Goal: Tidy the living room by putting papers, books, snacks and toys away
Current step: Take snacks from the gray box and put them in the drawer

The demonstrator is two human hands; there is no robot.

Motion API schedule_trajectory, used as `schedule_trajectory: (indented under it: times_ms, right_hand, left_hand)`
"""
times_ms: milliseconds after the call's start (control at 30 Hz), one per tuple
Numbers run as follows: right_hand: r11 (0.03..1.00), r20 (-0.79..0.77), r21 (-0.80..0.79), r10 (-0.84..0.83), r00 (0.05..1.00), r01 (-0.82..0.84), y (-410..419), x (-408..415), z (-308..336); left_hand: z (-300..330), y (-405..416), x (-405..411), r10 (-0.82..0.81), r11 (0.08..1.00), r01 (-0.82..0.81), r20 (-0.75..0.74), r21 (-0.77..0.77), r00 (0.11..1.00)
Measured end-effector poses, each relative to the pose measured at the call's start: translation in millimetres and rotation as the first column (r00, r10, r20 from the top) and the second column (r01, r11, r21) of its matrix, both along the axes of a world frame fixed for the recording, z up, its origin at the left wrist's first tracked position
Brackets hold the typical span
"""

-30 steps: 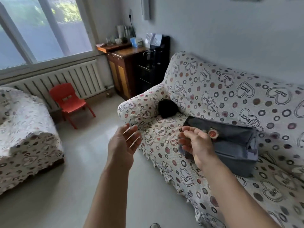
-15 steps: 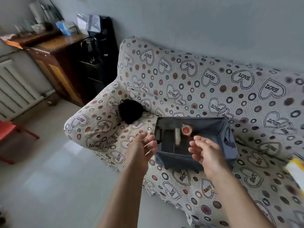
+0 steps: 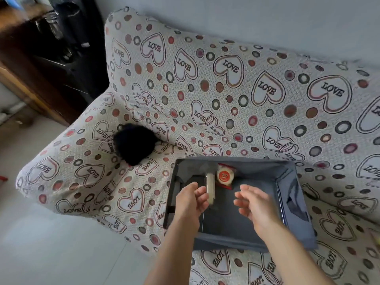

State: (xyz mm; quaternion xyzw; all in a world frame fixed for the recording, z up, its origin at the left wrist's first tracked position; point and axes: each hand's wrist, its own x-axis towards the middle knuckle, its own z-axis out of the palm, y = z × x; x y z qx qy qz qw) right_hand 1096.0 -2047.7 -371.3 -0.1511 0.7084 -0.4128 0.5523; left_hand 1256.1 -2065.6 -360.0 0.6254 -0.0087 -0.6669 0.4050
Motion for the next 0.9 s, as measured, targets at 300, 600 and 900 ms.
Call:
schedule_trajectory:
  times_ms: [300,600,900]
  right_hand:
    - [0.967,-0.102,0.234,0.124,0.987,-0.097,-109,-29,-142]
    - [0.889,-0.281,0.426,0.306,0.91,-0.168,-170,-30,-258]
    - [0.92,-0.21,0.348,0.263,0.942,-0.18,-143,-21,-253]
  left_hand:
    - [-154,-85,-57,-0.247,0.955,0.182,0.289,0.234,0.925]
    - [-255,-105,-77,-0.708,0.665,0.548,0.661,0.508,0.247]
    - [-255,-99,-61,-0.648,0.733,0.566,0.641,0.378,0.411]
